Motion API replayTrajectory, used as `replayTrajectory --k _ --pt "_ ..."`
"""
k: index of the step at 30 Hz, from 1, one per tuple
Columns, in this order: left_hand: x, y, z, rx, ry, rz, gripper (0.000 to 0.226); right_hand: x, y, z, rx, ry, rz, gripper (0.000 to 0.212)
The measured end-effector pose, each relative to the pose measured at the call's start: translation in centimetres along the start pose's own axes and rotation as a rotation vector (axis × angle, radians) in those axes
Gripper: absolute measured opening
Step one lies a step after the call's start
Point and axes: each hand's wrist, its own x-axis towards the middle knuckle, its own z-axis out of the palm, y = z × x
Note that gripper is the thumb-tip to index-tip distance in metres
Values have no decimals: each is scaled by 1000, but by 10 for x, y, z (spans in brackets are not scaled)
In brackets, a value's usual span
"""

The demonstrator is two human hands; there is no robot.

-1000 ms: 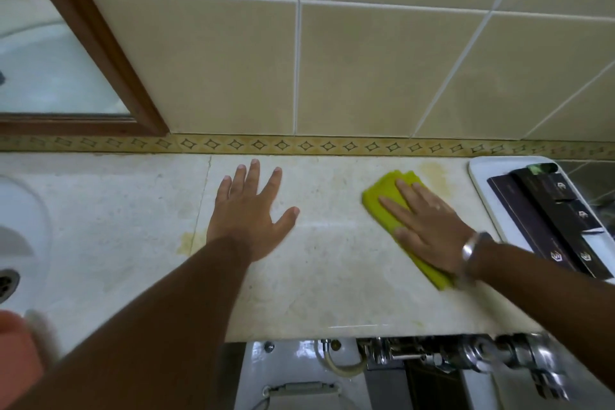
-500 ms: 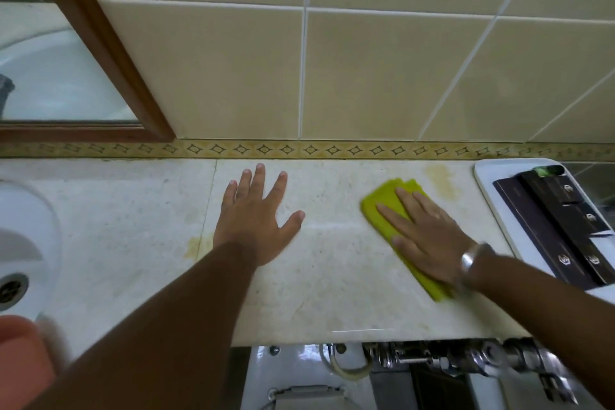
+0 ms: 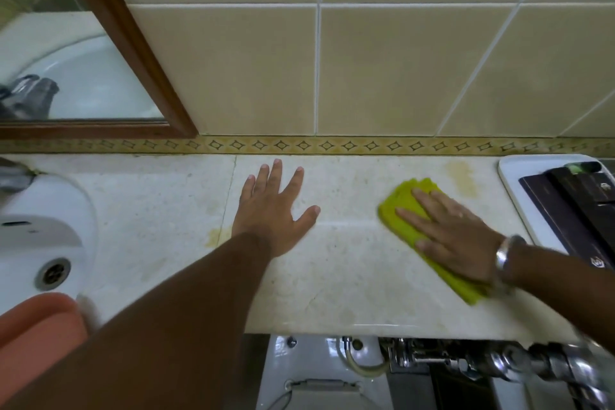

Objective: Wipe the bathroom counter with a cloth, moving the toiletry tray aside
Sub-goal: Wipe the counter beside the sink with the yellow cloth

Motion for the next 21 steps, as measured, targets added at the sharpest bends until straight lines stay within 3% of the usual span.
replayTrajectory --k 3,8,12,16,21 --pt "1 -1 3 -3 -4 9 85 57 -17 1 114 12 304 60" --pt "0 9 -5 49 -85 -32 79 58 -81 11 80 25 76 63" --pt "0 -31 -38 140 -57 131 76 44 -82 9 104 6 46 60" --pt "-11 -135 -54 145 39 -106 63 46 -84 7 83 32 67 60" --pt "-20 -183 -18 50 37 -284 75 45 -88 2 98 43 100 80"
